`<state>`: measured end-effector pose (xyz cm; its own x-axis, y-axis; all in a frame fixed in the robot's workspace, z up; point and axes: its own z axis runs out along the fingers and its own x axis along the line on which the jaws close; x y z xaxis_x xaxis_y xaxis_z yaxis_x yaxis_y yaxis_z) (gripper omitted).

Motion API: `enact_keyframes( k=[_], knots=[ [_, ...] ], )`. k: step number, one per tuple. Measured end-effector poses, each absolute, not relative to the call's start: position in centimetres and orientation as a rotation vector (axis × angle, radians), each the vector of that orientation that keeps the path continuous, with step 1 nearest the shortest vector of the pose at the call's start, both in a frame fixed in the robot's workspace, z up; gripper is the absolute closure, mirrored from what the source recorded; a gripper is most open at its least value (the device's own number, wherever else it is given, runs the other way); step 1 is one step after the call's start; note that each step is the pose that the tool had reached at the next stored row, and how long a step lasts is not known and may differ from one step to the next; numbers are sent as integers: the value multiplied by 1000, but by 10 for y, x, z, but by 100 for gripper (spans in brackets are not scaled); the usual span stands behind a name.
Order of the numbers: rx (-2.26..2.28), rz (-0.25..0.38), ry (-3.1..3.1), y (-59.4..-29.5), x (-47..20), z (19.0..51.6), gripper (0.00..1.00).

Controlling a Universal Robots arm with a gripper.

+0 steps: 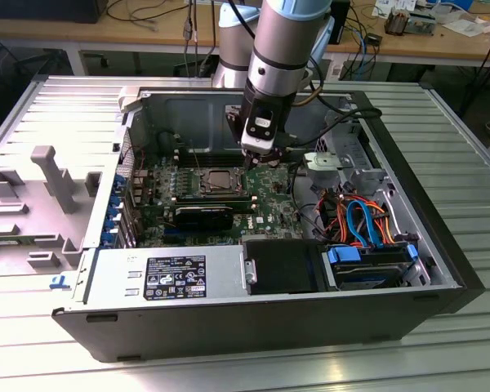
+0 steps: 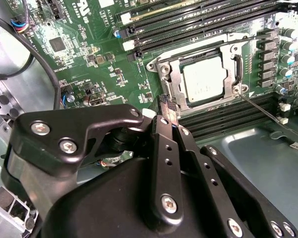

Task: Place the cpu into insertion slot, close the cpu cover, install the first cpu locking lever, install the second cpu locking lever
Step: 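Install the first cpu locking lever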

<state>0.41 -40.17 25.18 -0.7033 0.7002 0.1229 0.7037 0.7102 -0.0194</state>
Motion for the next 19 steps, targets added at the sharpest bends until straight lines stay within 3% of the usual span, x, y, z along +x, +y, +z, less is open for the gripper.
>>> enact_keyframes(
  k=[19],
  knots=[
    [-1110,-41,-2808,-402,4,252,89]
  ],
)
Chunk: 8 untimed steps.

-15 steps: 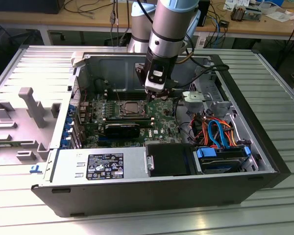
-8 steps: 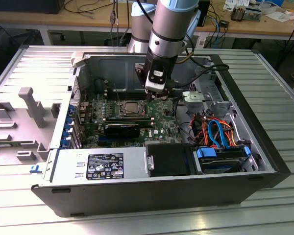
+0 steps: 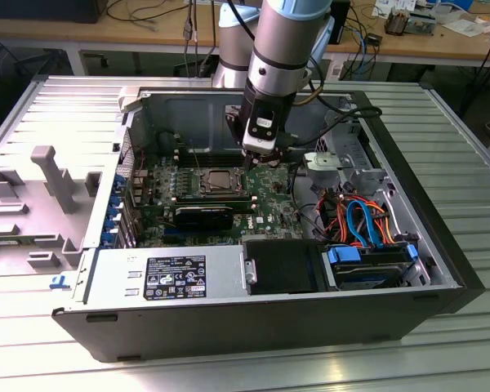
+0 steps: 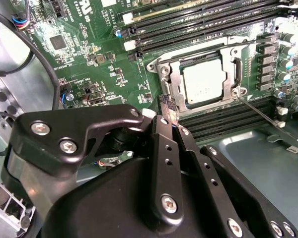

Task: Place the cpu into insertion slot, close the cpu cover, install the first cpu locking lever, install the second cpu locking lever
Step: 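Install the first cpu locking lever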

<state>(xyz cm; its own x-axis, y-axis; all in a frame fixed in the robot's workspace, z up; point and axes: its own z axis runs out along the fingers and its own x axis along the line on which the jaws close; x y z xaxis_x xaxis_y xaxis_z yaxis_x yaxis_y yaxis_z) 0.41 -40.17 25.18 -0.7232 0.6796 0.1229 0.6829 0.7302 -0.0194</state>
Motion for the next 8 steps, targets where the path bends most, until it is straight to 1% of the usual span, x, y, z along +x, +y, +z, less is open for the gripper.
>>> enact_keyframes(
  k=[8],
  knots=[
    [-1094,-40,-2814,-402,4,252,89]
  ],
)
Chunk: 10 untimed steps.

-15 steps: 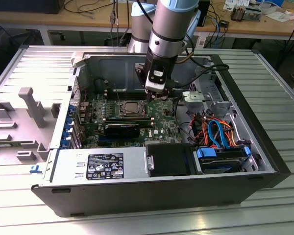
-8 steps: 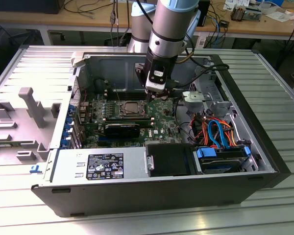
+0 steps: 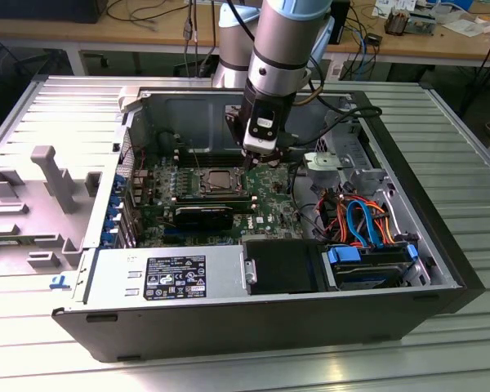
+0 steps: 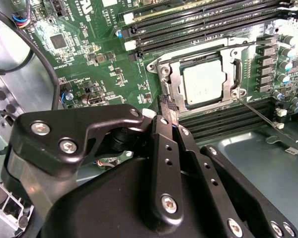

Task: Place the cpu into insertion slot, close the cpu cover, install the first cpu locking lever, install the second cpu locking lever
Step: 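Install the first cpu locking lever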

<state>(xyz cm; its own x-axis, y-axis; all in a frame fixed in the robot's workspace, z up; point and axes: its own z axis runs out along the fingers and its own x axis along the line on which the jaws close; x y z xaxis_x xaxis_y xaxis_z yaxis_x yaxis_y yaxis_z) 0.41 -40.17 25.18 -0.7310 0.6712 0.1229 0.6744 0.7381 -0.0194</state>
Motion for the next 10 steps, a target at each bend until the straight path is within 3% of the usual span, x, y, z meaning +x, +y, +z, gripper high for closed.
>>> enact_keyframes(
  k=[10],
  knots=[
    [-1074,-39,-2822,-402,4,252,89]
  ],
)
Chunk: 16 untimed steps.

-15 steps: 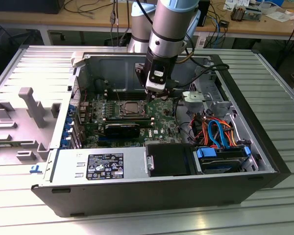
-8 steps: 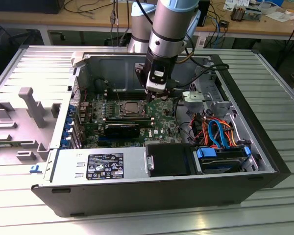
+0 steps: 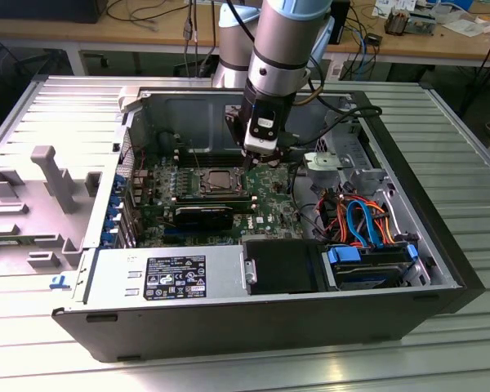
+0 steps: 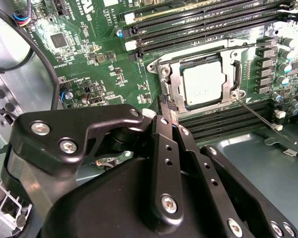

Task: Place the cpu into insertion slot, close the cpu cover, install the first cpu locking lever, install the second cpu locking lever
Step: 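Install the first cpu locking lever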

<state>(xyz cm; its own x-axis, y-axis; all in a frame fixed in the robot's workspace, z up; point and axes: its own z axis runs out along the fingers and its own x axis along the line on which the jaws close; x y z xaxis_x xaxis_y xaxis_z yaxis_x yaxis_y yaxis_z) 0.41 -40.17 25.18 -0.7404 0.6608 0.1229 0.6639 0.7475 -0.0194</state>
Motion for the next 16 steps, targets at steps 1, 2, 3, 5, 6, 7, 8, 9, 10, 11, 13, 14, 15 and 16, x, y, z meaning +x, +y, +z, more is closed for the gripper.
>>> enact_keyframes(
  k=[1,2,3,5,6,7,8,9,10,11,13,14,15,16],
  knots=[
    [-1073,-39,-2822,-402,4,252,89],
    [-1071,-38,-2823,-402,4,252,89],
    [-1070,-38,-2823,-402,4,252,89],
    [-1067,-38,-2824,-402,4,252,89],
    [-1063,-38,-2826,-402,4,252,89],
    [-1061,-38,-2827,-402,4,252,89],
    [-1058,-38,-2827,-402,4,252,89],
    [-1056,-38,-2828,-402,4,252,89],
    [-1055,-37,-2829,-402,4,252,89],
    [-1054,-37,-2829,-402,4,252,89],
    [-1052,-37,-2830,-402,4,252,89],
    [-1050,-37,-2831,-402,4,252,89],
    [-1049,-37,-2831,-402,4,252,89],
    [-1047,-37,-2832,-402,4,252,89]
  ],
)
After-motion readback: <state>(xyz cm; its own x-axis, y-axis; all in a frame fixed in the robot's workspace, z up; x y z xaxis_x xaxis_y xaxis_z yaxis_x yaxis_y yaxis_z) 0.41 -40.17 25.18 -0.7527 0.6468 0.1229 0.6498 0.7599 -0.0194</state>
